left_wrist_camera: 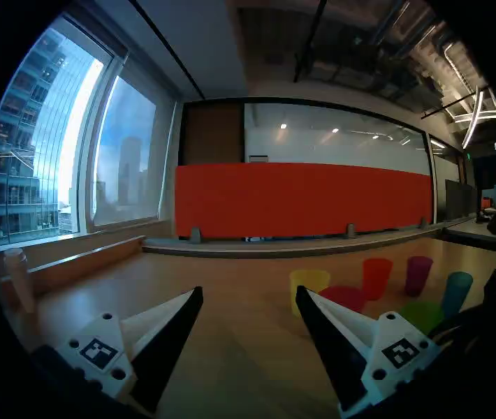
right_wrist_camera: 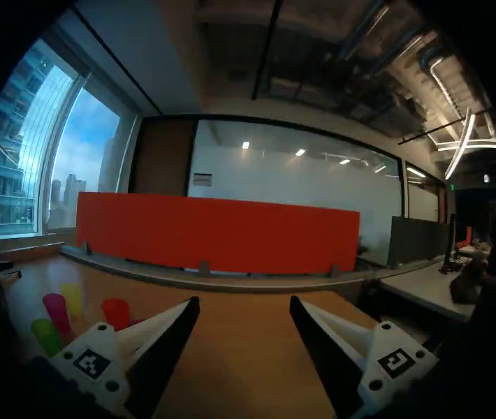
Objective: Pour water
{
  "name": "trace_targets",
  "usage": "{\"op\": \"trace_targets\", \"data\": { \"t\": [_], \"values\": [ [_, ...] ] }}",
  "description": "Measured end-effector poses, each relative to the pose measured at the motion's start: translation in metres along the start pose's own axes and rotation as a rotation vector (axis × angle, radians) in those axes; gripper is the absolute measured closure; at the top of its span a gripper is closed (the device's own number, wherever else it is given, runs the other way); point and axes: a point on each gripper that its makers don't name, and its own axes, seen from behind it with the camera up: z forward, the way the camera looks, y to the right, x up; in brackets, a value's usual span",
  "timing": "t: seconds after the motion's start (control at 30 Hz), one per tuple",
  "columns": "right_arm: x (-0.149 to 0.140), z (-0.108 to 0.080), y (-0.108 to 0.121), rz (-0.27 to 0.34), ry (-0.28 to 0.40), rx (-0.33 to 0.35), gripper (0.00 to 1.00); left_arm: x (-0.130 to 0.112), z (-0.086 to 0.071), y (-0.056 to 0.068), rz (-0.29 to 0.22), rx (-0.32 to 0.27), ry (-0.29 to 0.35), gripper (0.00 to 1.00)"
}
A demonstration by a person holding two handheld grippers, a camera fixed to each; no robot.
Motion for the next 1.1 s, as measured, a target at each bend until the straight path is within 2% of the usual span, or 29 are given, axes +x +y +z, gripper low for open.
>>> {"op": "trace_targets", "data": {
  "t": [0.37,0.67,0.87,1.1],
  "values": [
    [-0.006,0.004,0.006,-0.036,0.034,0.006,0.00,0.000,0.000,0.000,0.000,0.000,0.000,0.01],
    [-0.024,0.009,0.008,0.022,0.032,0.011,0.00,0.000,0.000,-0.001,0.000,0.000,-0.001,0.01],
    [-0.035,0.012,-0.001,0.054,0.035,0.020,0.00,0.000,-0.001,-0.001,0.000,0.000,-0.001,0.01],
    [-0.049,0.012,-0.019,0.045,0.030,0.046,0.00,0.000,-0.001,-0.001,0.000,0.000,-0.001,0.01]
  ]
}}
